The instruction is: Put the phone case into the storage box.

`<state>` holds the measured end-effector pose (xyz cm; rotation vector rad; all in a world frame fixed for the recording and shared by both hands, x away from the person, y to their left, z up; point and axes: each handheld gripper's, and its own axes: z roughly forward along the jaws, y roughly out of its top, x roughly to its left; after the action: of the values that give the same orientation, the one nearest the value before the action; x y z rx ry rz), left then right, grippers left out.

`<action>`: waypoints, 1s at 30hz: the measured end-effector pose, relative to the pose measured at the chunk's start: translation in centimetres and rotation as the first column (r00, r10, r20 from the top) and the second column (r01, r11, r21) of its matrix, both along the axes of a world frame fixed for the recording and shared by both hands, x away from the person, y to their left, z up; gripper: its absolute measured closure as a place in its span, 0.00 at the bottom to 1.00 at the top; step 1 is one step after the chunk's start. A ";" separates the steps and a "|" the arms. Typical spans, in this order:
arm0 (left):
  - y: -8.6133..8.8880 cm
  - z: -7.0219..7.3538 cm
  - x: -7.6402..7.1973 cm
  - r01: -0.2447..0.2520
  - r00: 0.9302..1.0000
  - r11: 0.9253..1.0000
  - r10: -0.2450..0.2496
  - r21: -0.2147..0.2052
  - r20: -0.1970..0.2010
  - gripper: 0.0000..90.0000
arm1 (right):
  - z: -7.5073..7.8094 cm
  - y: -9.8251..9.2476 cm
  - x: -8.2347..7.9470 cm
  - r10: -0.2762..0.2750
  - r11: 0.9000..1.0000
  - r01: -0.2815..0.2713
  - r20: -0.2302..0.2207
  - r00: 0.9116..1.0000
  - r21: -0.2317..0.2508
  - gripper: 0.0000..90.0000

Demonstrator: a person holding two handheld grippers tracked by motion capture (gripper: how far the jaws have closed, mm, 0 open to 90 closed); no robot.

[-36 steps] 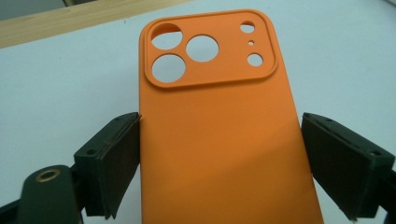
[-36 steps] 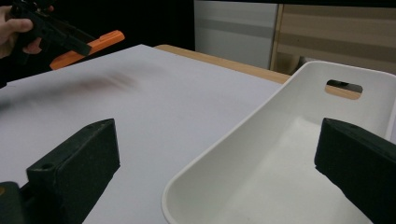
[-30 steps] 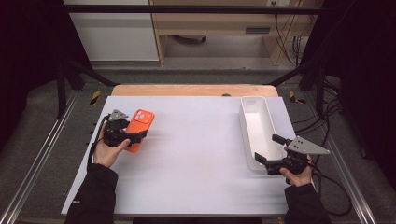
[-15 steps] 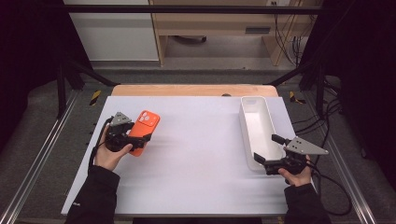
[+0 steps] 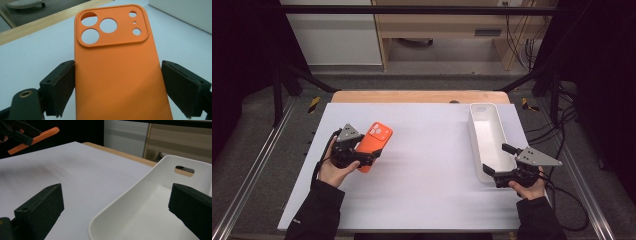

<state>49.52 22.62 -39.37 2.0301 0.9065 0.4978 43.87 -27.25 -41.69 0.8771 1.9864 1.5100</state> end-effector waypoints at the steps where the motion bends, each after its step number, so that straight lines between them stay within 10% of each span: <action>1: -0.1 0.0 -0.1 0.006 1.000 1.000 -0.006 0.005 0.000 0.15 | 0.0 0.0 0.0 0.003 1.000 -0.003 0.001 1.000 0.000 0.00; 30: -4.8 0.3 -2.6 0.159 0.987 0.985 -0.161 0.068 0.027 0.15 | 0.6 2.5 -0.4 0.098 0.993 -0.099 -0.009 0.995 -0.066 0.00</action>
<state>46.93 17.87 -39.07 2.1277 0.7082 0.4759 43.48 -24.72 -41.12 0.7672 2.0994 1.4865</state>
